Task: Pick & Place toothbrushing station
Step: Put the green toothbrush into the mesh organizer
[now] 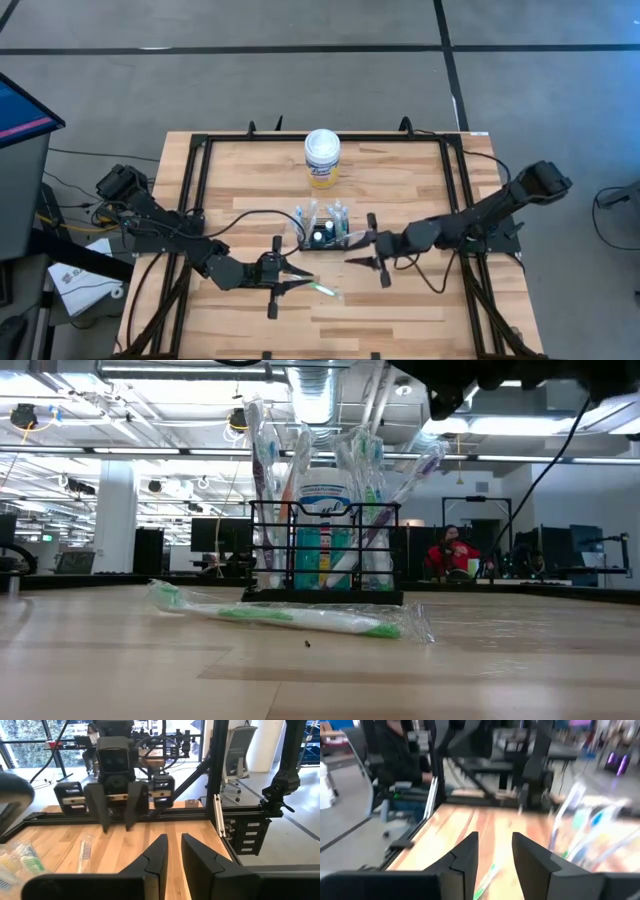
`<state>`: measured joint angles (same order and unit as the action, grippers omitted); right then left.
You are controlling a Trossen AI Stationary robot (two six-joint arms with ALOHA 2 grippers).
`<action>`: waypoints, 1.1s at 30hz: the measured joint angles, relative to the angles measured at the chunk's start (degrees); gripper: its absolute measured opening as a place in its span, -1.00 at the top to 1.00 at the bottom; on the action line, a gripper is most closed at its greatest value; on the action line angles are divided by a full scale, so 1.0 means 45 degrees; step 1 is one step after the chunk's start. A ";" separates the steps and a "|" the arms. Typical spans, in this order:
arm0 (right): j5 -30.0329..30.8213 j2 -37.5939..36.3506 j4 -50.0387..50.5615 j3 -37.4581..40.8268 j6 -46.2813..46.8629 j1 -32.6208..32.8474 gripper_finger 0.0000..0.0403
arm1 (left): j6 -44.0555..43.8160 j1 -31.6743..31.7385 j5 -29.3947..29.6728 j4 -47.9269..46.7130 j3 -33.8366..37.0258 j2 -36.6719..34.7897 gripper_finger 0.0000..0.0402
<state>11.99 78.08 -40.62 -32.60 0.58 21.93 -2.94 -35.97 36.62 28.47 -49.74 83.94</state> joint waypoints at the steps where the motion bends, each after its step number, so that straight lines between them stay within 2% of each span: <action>1: 0.0000 0.0000 0.0774 -0.0329 0.0379 0.0109 0.46 | 0.0010 0.0004 0.0005 -0.0005 0.0000 0.0000 0.75; 4: -0.0004 0.0278 0.2266 -0.1131 0.1241 0.0493 0.47 | 0.0030 0.0005 0.0005 0.0000 0.0000 0.0000 0.75; 11: 0.0005 0.2158 0.2541 -0.2357 0.1794 0.1143 0.47 | 0.0030 0.0005 0.0005 0.0005 0.0000 0.0000 0.75; 18: 0.0002 0.4476 0.4064 -0.4290 0.1996 0.0836 0.47 | -0.0043 -0.0138 -0.0102 -0.0018 -0.0010 -0.0243 0.75; 27: -0.0290 0.6161 0.6336 -0.6343 0.3179 0.0321 0.47 | 0.0268 -0.0727 -0.0107 -0.0076 -0.0010 -0.0387 0.75; 33: -0.0340 0.7332 0.7978 -0.7711 0.3215 0.0297 0.47 | 0.0272 -0.1217 -0.0101 -0.0225 -0.0005 -0.0860 0.75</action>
<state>10.46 111.08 -4.72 -67.31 15.05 23.27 -1.72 -41.44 36.17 27.46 -49.76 80.07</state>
